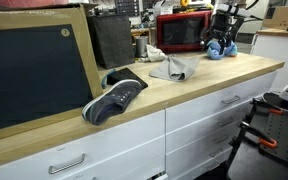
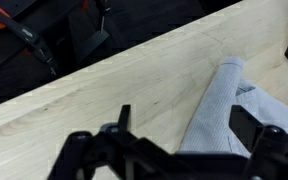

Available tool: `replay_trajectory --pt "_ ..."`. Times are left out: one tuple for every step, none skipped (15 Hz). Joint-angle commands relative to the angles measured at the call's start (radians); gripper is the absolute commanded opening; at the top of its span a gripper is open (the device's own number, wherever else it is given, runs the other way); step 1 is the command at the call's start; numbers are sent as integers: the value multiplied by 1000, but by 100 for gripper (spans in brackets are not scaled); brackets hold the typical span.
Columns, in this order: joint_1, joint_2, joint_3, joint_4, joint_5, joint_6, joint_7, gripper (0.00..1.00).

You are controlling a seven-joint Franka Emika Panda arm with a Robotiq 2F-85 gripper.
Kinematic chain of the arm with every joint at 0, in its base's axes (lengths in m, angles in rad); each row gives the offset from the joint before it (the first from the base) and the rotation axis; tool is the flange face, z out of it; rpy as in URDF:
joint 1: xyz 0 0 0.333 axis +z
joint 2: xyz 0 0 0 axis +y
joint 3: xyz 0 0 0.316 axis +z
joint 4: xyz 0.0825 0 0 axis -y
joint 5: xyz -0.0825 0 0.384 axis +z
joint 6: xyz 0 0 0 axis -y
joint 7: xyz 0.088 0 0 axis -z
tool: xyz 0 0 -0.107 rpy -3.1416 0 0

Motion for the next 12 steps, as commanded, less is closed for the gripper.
replay_trajectory --pt "12 0 -13 2 0 -2 0 100" --pt "12 3 -13 3 0 -2 0 100" --pt "11 9 -14 7 0 -2 0 100" --pt "11 13 -14 8 0 -2 0 100" --pt "11 13 -14 8 0 -2 0 100" --pt "11 15 -14 9 0 -2 0 100" --pt "14 10 -10 -3 20 30 -12 100" --pt "19 7 -5 -7 38 39 -9 100" --pt "25 4 2 -7 63 55 -8 100" --pt "35 0 11 -9 97 76 -10 100" --pt "40 8 13 0 120 88 -17 100" --pt "53 8 24 -2 137 115 -30 100"
